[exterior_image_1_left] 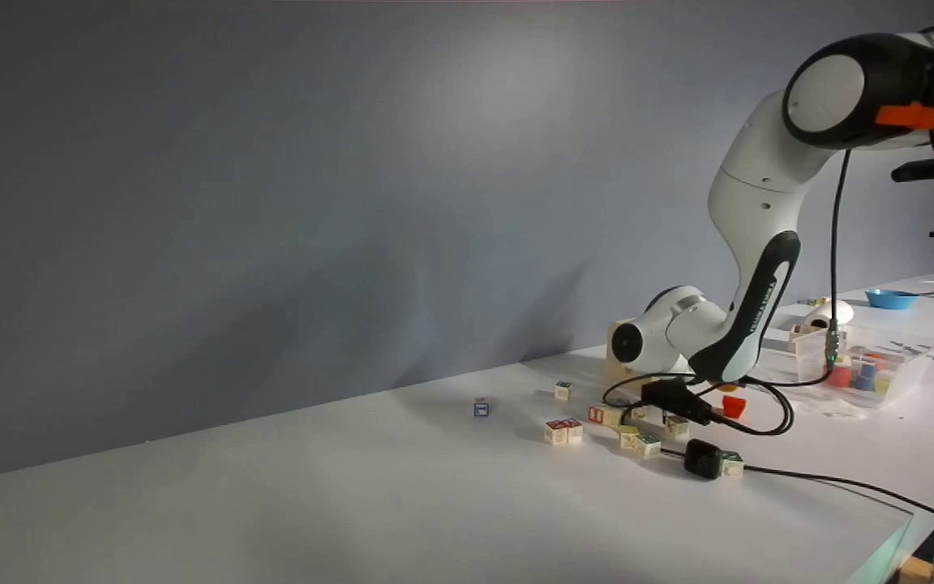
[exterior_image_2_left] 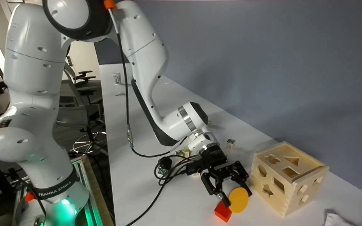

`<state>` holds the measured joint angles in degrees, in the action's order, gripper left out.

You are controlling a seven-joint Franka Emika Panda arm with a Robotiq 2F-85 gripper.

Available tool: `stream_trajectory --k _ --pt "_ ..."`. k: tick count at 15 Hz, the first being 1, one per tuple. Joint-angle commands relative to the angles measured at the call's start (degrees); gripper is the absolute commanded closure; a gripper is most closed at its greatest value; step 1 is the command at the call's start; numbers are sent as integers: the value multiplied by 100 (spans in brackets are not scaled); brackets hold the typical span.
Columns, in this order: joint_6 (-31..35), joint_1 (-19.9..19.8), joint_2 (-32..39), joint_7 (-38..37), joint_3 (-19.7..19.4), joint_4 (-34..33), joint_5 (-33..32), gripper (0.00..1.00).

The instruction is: Take the yellow object off of the red block

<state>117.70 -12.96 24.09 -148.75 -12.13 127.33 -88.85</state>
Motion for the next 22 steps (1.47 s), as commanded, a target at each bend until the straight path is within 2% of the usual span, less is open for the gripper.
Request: stream_trajectory --k 1,9,16,22 --pt "122 -68 88 -440 85 -8 -486 45" --pt "574 -332 20 -656 61 -22 -870 45" --pt "935 -534 246 -721 50 -102 -1269 45" --pt "1101 -565 284 -728 85 -76 -1675 45"
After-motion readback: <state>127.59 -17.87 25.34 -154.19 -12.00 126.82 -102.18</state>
